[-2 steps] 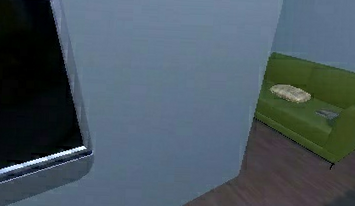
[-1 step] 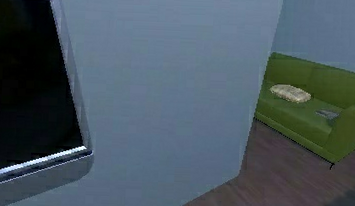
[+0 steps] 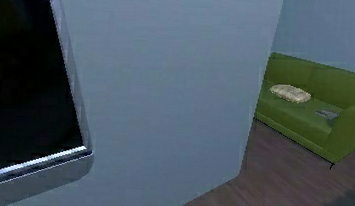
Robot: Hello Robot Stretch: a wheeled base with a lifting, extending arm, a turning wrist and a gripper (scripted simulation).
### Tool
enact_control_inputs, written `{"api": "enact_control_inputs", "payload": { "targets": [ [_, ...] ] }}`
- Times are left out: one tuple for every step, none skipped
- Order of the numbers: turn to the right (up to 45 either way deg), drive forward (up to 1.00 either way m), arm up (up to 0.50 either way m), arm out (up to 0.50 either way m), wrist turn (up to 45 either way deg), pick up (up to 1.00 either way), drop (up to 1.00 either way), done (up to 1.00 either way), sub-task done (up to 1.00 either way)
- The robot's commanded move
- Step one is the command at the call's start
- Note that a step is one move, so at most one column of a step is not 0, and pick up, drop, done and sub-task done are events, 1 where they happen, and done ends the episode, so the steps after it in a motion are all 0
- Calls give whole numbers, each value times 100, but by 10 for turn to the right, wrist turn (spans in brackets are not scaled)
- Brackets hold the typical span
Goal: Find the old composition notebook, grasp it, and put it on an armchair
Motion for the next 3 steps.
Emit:
{"api": "enact_control_inputs", "payload": {
  "targets": [
    [0, 0, 0, 0, 450, 0, 0, 0, 0],
    [0, 0, 0, 0, 90, 0, 0, 0, 0],
    [0, 0, -30, 0, 0, 0, 0, 0, 0]
  ]
}}
